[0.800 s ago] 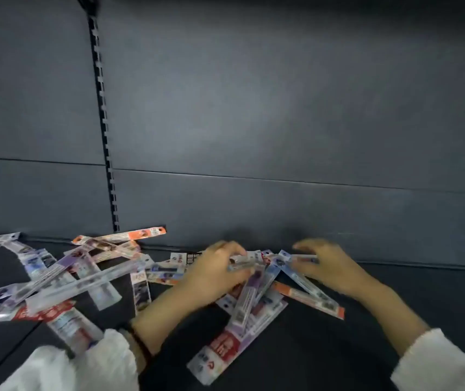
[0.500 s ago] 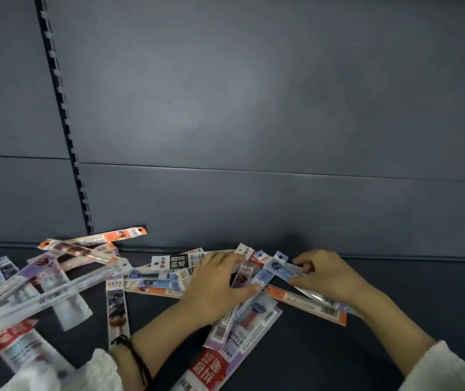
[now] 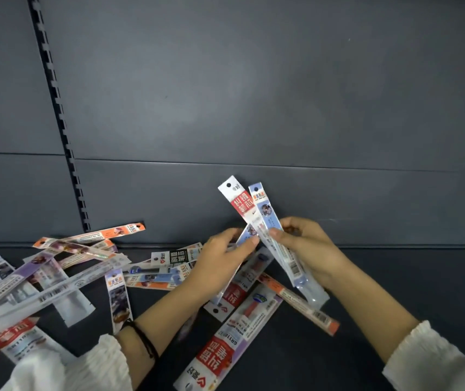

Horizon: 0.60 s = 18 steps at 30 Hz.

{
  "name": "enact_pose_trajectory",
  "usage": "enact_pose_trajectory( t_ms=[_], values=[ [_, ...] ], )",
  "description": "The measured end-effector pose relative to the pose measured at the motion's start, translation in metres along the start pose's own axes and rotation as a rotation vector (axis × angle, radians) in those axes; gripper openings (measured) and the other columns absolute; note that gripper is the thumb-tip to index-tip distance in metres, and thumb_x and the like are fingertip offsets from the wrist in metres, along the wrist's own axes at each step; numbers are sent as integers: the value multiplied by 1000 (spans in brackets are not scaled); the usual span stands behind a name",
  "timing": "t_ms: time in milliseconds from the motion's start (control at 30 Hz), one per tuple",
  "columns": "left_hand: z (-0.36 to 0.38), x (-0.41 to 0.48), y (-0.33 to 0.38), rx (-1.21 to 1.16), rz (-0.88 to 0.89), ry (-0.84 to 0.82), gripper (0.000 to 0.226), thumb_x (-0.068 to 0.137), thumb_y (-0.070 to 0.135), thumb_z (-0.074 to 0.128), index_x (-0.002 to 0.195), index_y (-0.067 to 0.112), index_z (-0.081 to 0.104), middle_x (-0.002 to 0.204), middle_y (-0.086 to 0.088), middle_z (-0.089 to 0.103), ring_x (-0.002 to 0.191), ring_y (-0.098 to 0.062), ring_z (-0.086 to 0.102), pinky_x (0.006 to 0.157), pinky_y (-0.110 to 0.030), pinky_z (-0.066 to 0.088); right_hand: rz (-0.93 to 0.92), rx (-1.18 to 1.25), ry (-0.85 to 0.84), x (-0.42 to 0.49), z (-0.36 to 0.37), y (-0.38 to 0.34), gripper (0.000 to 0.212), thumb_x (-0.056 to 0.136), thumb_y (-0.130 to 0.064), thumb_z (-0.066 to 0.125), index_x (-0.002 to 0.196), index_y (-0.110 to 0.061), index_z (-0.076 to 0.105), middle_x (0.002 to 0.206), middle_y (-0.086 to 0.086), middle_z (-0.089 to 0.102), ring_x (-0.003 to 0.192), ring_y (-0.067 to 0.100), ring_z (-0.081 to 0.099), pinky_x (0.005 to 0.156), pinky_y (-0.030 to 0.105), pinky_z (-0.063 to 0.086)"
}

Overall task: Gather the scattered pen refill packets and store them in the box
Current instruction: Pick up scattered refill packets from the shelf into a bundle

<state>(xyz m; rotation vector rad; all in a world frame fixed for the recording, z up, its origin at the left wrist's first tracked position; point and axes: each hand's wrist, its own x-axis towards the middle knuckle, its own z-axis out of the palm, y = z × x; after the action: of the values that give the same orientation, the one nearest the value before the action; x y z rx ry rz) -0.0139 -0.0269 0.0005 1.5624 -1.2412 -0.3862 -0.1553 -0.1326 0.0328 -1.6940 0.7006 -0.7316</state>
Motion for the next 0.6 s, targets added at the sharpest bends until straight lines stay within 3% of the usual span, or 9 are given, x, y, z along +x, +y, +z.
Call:
enact_pose_trajectory(
  t_ms=[67,167,267,333,467,600],
  values=[
    [0,-2,7,-173,-65,-60,32,93,44,54,116,26,67,108,10,73,100,-2,67,94,-29,51,-1,176,-17,-2,14,-4,18,89,-14,64,103,-2,66,95,16,72,80,23,70,74,34,58],
    [0,-6,9,-304,-89,-74,30,99,37,43,118,26,64,107,7,73,99,-2,67,85,-17,50,27,390,-4,-3,31,-7,20,89,-13,63,106,-2,66,98,18,71,82,26,69,77,38,57],
    [2,-11,8,-495,-154,-28,33,101,39,37,118,30,63,108,3,74,103,-9,68,92,-29,51,82,495,-5,-9,46,-1,18,89,-14,63,105,-6,69,95,15,74,82,24,72,72,38,56],
    [3,-11,5,-626,-207,7,34,100,41,36,118,29,63,107,-1,74,102,-15,69,91,-36,52,117,527,16,-12,52,5,14,90,-15,63,101,-9,70,93,11,76,80,23,73,70,38,57],
    [5,-13,3,-741,-266,5,35,95,49,40,117,34,63,103,-1,75,95,-16,71,75,-31,55,86,469,74,-15,58,12,13,88,-14,65,99,-13,70,93,9,75,84,24,73,72,37,57],
    [8,-13,2,-794,-301,5,38,87,47,53,117,28,65,106,-6,74,97,-20,71,83,-35,55,-32,360,73,-20,65,12,14,84,-11,69,98,-13,70,91,7,75,80,21,73,70,30,58]
  ],
)
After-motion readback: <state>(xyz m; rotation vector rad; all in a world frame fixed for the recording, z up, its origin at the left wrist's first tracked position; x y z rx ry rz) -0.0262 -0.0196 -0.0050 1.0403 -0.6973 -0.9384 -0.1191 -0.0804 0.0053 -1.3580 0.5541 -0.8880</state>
